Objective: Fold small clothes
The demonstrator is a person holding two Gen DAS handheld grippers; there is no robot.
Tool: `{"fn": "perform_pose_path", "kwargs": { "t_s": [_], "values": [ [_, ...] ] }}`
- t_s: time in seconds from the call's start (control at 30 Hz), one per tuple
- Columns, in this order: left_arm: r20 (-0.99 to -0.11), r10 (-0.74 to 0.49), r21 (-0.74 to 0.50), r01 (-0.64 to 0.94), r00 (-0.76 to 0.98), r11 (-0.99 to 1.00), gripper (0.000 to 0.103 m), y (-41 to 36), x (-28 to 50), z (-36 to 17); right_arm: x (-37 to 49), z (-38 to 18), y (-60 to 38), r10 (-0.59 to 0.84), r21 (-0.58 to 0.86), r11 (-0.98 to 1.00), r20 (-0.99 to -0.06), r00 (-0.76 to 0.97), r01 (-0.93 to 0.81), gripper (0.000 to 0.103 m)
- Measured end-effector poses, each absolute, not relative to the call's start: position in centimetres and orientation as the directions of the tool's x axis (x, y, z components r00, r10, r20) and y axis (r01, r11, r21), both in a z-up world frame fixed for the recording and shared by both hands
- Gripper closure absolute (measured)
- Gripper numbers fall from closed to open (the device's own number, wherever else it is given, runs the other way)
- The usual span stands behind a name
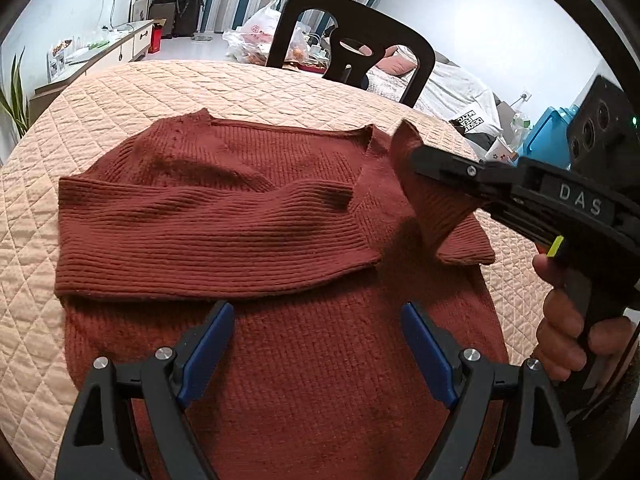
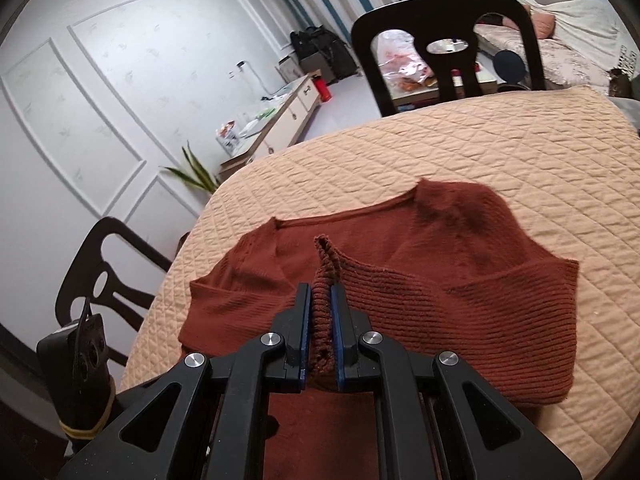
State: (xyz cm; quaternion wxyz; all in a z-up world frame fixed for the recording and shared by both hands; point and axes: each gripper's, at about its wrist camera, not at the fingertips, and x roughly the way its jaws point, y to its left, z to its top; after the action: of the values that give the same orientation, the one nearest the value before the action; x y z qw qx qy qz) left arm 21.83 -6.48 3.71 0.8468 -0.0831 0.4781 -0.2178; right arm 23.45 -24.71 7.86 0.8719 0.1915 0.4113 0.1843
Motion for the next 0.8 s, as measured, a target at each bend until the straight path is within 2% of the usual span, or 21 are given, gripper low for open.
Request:
{"fn": "perform_pose_path", "kwargs": {
  "t_s": [0.57, 0.8],
  "values": [
    [-0.789, -0.427, -0.333, 0.277, 0.442, 0.901, 0.016, -4.0, 21.0, 3.1, 24.2, 7.1, -19.3, 0.518, 0.459, 0.852, -0.670, 0.532, -0.251, 0.093],
    [-0.779, -0.430, -0.340, 0.268, 0.457, 0.901, 0.016, -3.4, 20.9, 3.6, 23.2, 8.2, -21.3, 0.491, 0.417, 0.869, -0.671, 0.556, -0.264, 0.093]
  ]
}}
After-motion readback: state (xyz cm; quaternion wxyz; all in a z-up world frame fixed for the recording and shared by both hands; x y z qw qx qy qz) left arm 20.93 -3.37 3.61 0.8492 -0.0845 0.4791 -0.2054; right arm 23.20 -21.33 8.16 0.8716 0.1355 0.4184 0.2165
